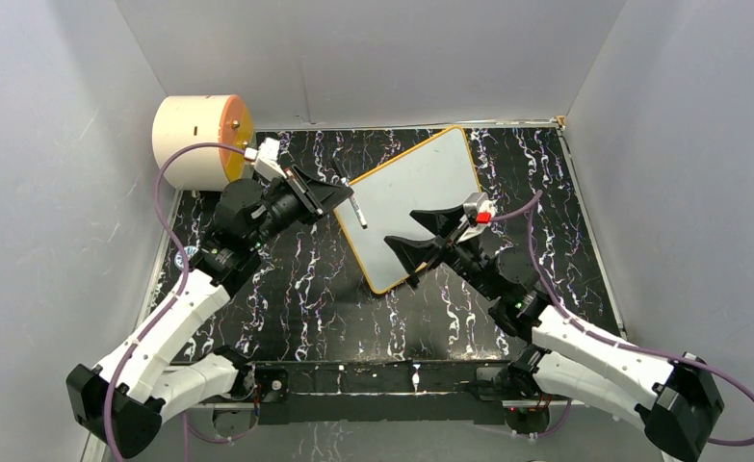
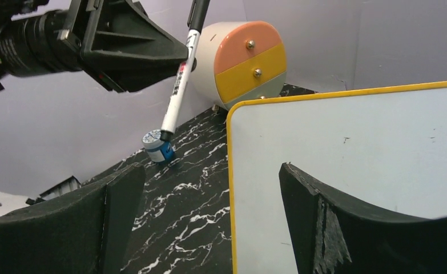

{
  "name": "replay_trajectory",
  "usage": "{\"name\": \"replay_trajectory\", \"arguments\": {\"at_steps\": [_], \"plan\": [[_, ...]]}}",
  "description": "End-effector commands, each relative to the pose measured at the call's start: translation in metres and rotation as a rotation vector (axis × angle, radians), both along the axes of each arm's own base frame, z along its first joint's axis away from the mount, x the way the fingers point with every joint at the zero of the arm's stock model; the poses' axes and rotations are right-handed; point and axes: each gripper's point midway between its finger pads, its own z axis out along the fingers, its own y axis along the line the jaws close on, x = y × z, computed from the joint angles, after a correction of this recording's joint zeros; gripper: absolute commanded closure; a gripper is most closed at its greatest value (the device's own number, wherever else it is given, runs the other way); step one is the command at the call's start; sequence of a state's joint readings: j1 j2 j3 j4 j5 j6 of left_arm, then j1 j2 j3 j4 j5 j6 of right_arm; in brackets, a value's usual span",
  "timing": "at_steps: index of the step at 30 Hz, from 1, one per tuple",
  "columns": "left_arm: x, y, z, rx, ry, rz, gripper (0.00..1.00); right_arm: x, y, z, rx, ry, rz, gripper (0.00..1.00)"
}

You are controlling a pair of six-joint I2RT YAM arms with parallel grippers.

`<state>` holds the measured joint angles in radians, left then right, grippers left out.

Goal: Write a sentence on the whiteboard
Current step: Open the whiteboard marker at the center of the board.

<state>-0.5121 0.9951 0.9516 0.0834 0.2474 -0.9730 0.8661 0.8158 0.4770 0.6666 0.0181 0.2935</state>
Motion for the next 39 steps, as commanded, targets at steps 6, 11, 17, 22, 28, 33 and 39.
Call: {"name": "replay_trajectory", "arguments": {"at_steps": [6, 11, 17, 22, 28, 33, 39], "plan": [[0.006, -0.033, 0.019, -0.127, -0.076, 0.019, 1.00, 0.001, -0.001, 0.071, 0.259, -0.112, -0.001, 0.07], [0.007, -0.039, 0.020, -0.148, -0.083, 0.040, 1.00, 0.007, 0.003, 0.077, 0.293, -0.113, -0.003, 0.12], [0.003, -0.050, 0.024, -0.197, -0.076, 0.015, 1.00, 0.017, 0.007, 0.077, 0.331, -0.093, -0.026, 0.21], [0.001, -0.057, 0.024, -0.215, -0.066, 0.002, 1.00, 0.019, 0.012, 0.083, 0.345, -0.110, -0.014, 0.30], [-0.002, -0.063, 0.027, -0.240, -0.056, -0.015, 1.00, 0.023, 0.014, 0.084, 0.361, -0.111, -0.022, 0.41], [-0.005, -0.063, 0.027, -0.260, -0.048, -0.011, 1.00, 0.027, 0.017, 0.081, 0.368, -0.104, -0.023, 0.53], [-0.006, -0.066, 0.022, -0.270, -0.031, -0.014, 1.00, 0.025, 0.013, 0.081, 0.384, -0.116, -0.024, 0.69]]}}
